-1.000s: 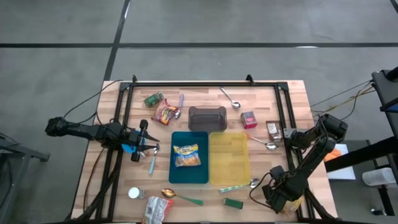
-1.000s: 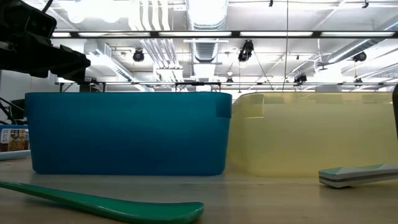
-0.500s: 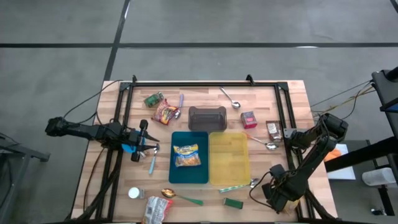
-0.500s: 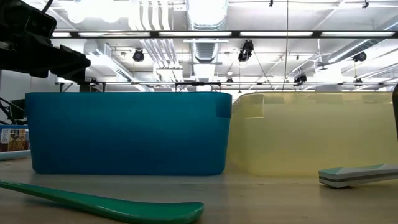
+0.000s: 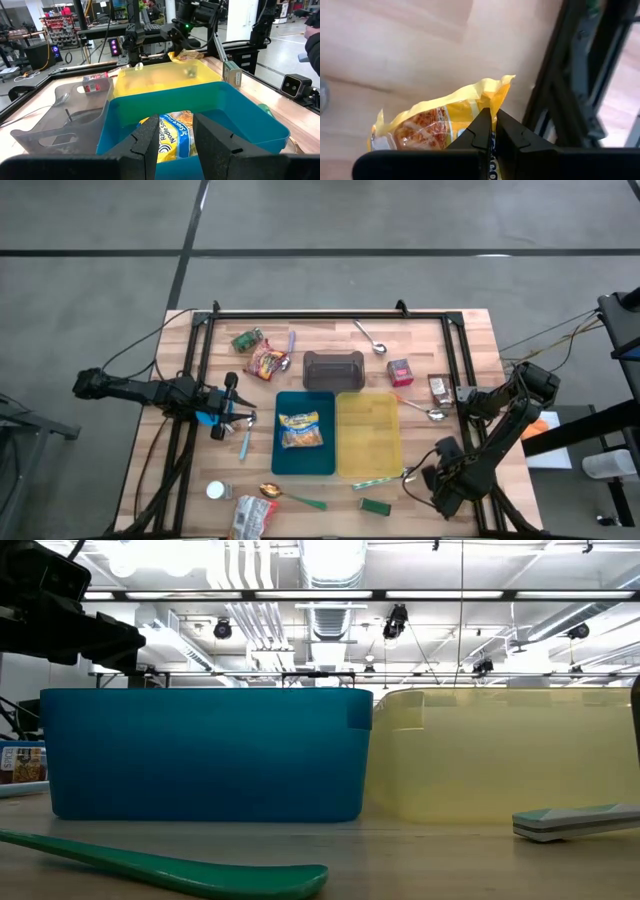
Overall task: Pick & Place Food Item
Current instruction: Put the yellow noodle pack into the blue bin
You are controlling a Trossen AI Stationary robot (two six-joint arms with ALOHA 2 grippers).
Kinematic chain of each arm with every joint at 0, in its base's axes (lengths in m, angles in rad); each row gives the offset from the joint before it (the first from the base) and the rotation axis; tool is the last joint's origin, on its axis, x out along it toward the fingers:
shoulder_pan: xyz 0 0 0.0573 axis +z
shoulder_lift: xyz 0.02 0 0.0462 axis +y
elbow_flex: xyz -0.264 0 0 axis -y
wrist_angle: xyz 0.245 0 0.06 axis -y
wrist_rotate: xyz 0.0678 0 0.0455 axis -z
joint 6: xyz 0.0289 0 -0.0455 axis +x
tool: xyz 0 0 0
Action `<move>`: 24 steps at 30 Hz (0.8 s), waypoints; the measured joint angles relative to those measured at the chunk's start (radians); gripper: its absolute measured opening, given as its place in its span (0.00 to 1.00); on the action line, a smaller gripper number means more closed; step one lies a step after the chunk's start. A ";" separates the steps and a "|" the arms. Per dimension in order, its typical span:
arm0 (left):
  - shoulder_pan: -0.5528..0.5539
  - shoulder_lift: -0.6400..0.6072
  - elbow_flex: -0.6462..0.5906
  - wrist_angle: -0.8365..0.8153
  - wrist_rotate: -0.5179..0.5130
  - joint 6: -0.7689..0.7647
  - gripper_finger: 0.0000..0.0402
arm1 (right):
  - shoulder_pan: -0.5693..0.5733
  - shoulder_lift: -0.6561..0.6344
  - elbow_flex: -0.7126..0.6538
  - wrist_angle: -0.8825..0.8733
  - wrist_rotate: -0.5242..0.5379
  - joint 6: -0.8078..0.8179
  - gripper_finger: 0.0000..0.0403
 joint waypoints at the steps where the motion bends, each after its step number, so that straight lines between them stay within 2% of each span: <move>1: 0.000 0.000 0.000 0.000 0.000 0.000 0.30 | 0.000 0.000 0.000 -0.013 0.012 0.000 0.03; 6: 0.000 0.000 0.000 0.000 0.000 0.000 0.30 | 0.000 0.000 0.018 -0.125 0.094 0.013 0.03; 14: 0.000 0.000 0.000 0.000 0.000 0.001 0.30 | 0.000 0.000 0.114 -0.338 0.284 0.045 0.03; 18: 0.000 0.000 0.000 0.000 0.000 0.001 0.30 | 0.000 -0.001 0.132 -0.339 0.374 0.038 0.03; 24: 0.000 0.000 0.000 0.000 0.000 0.003 0.30 | -0.003 -0.001 0.109 -0.339 0.429 0.034 0.03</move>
